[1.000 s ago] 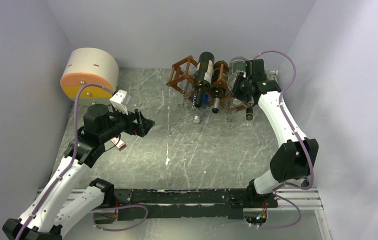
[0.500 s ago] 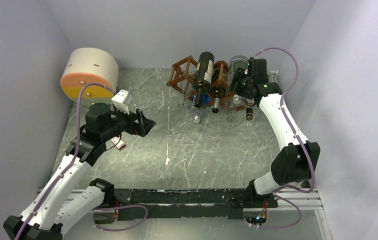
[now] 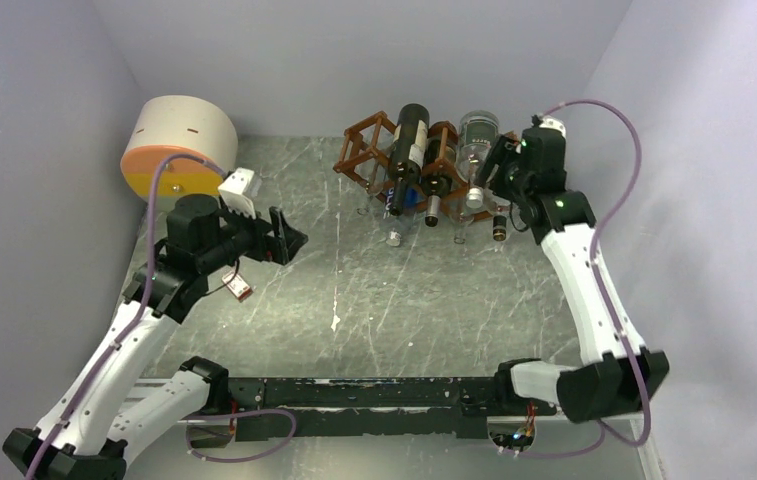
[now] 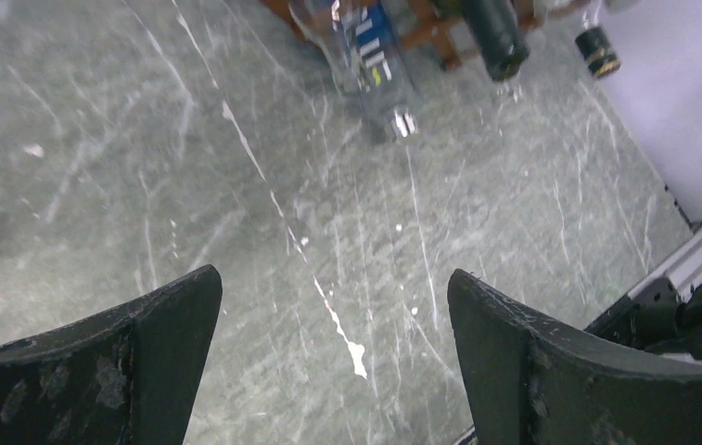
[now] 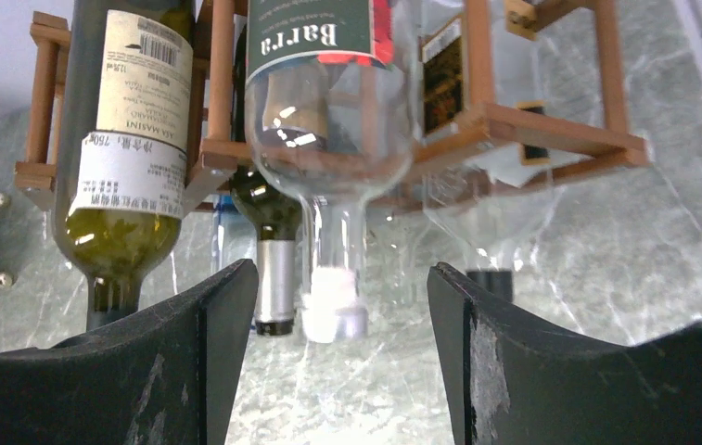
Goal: Put the wine bottle on the wine rack
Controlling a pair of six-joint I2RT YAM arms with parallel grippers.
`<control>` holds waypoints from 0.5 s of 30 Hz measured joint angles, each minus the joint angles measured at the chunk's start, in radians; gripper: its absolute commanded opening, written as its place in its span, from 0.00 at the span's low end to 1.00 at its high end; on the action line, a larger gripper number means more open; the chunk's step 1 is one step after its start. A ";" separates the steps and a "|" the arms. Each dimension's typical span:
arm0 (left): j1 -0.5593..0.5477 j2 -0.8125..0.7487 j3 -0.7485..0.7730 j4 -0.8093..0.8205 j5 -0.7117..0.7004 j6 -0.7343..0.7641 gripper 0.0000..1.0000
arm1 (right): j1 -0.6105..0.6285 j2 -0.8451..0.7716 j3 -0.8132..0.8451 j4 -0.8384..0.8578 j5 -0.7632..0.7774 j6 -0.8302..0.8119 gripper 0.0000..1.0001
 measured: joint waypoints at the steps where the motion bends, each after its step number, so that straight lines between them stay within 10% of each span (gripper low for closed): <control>1: 0.000 0.001 0.032 -0.014 -0.015 -0.002 0.95 | 0.000 -0.035 -0.016 -0.006 0.014 0.003 0.71; 15: 0.000 -0.024 0.351 -0.135 -0.270 0.046 0.95 | -0.001 -0.568 -0.257 -0.093 0.143 0.051 0.74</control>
